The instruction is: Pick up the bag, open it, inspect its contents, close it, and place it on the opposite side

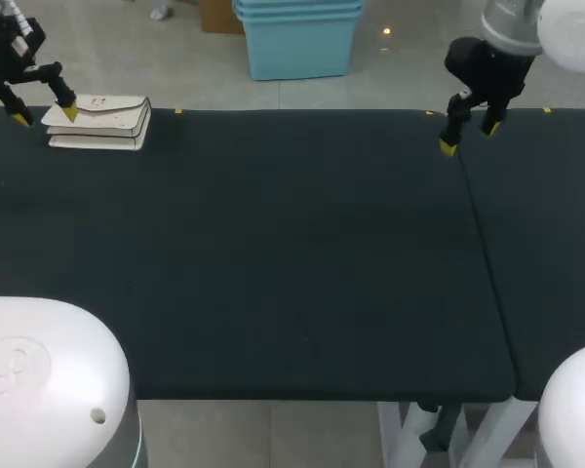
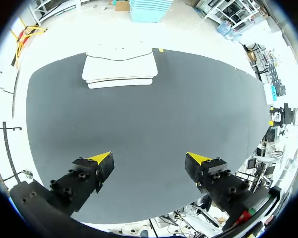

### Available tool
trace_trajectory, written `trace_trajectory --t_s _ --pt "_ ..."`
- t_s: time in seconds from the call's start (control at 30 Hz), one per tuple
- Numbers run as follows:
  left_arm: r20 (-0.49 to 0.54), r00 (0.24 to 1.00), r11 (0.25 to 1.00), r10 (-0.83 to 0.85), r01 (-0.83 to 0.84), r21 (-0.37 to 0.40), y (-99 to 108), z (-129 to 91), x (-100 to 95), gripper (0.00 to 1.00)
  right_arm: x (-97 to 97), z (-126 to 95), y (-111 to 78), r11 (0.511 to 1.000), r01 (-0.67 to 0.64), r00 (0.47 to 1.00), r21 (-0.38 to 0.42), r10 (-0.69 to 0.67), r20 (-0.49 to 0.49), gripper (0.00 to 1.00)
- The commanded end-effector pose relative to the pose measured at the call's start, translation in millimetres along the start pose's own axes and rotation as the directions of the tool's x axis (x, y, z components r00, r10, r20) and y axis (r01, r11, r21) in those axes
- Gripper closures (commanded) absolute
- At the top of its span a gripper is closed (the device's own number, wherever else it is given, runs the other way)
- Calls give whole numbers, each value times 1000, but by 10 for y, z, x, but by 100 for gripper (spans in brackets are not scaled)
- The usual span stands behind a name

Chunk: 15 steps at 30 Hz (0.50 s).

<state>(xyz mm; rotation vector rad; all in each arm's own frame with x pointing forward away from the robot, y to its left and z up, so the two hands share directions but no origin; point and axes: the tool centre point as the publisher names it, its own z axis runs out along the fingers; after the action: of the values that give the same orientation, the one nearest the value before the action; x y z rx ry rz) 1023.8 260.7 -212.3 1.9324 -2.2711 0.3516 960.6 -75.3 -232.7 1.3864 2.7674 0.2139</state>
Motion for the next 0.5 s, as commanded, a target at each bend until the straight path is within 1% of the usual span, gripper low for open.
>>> trace_trajectory --t_s 0.03,0.07,0.17,0.2,0.23,0.4,0.5 --pt "-140 990 1000 5 -5 1 1 24 -215 0 47 50 -174 794 437 881 -422 -473 22 0" --pt "-146 989 1000 7 -6 4 1 27 -245 0 59 69 -193 771 459 866 -442 -500 27 0" --pt "-166 986 1000 4 -3 3 -3 40 -328 0 88 111 -221 727 497 838 -473 -544 44 0" --pt "-170 985 1000 1 -1 3 -8 43 -353 0 94 122 -227 717 505 829 -480 -558 39 0" --pt "-175 985 1000 -2 2 -1 -16 48 -379 0 104 148 -233 705 523 809 -479 -588 19 0" --pt "-182 983 999 -34 31 -20 -65 56 -515 0 104 148 -233 705 523 809 -479 -588 19 0" --pt "-159 985 997 -64 58 -42 -88 72 -597 0 104 148 -233 705 523 809 -479 -588 19 0"
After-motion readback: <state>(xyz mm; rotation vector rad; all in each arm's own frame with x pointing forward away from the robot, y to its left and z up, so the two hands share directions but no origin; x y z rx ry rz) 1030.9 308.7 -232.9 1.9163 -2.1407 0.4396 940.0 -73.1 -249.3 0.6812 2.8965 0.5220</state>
